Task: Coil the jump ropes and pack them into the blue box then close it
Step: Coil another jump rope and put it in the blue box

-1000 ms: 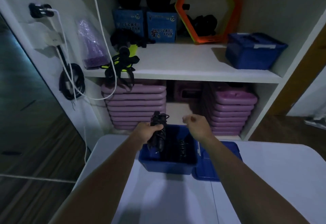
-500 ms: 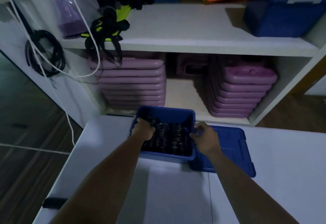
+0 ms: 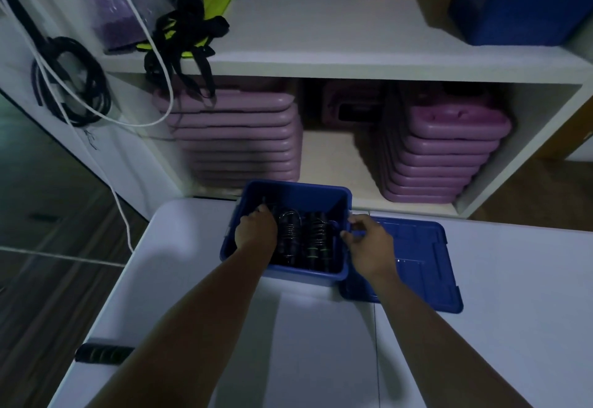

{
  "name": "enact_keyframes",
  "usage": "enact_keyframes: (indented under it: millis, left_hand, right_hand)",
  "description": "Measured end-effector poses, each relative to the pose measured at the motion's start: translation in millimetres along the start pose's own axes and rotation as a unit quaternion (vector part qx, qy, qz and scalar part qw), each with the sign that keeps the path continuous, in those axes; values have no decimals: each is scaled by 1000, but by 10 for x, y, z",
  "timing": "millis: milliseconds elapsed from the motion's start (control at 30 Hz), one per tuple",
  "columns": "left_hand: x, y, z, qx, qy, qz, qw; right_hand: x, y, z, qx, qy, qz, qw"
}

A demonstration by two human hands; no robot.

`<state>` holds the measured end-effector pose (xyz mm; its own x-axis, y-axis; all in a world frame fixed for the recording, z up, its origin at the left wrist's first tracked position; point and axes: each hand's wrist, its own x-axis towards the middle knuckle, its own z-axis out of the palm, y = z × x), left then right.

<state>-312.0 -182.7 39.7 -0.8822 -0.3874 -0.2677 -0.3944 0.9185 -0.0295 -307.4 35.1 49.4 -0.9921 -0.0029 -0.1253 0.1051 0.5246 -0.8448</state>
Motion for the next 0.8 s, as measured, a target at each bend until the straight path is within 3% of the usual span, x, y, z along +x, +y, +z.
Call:
enact_keyframes:
  millis: [500, 633, 800]
  left_hand:
    - [278, -17, 143, 65, -147, 50, 986]
    - [174, 11, 5, 46, -144, 52, 987]
    - [-5, -81, -192, -53, -112, 74, 990]
  right_hand:
    - [-53, 62, 46, 9, 34, -23, 999]
    - [-85, 45, 72, -28, 29, -41, 998]
    - [-149, 3, 42, -115, -10, -44, 992]
